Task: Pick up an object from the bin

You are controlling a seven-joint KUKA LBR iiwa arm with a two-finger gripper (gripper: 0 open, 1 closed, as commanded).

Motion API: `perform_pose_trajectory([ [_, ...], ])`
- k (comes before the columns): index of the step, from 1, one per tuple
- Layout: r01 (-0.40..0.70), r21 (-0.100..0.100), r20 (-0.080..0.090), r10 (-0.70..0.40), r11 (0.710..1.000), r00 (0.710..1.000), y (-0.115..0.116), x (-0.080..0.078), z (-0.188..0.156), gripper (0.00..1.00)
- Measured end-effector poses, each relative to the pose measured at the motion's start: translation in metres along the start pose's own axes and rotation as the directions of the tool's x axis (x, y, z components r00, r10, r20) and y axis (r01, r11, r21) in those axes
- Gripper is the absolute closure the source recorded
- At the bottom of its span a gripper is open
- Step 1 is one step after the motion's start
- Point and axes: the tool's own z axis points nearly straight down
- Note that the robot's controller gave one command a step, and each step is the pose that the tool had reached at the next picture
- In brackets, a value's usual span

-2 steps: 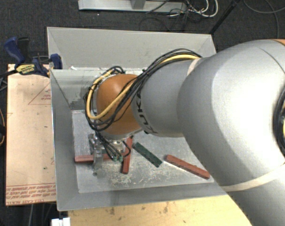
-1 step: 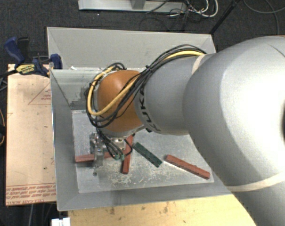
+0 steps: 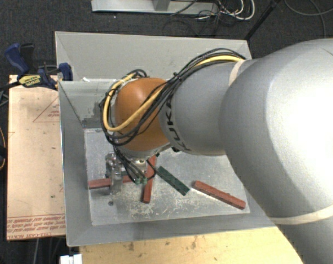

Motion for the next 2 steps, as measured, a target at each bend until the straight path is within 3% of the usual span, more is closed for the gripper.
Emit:
perform_pose_trajectory([
  [2, 0.000, 0.001, -0.004, 0.000, 1.000, 1.000, 0.000, 0.001, -0.025, 1.00],
])
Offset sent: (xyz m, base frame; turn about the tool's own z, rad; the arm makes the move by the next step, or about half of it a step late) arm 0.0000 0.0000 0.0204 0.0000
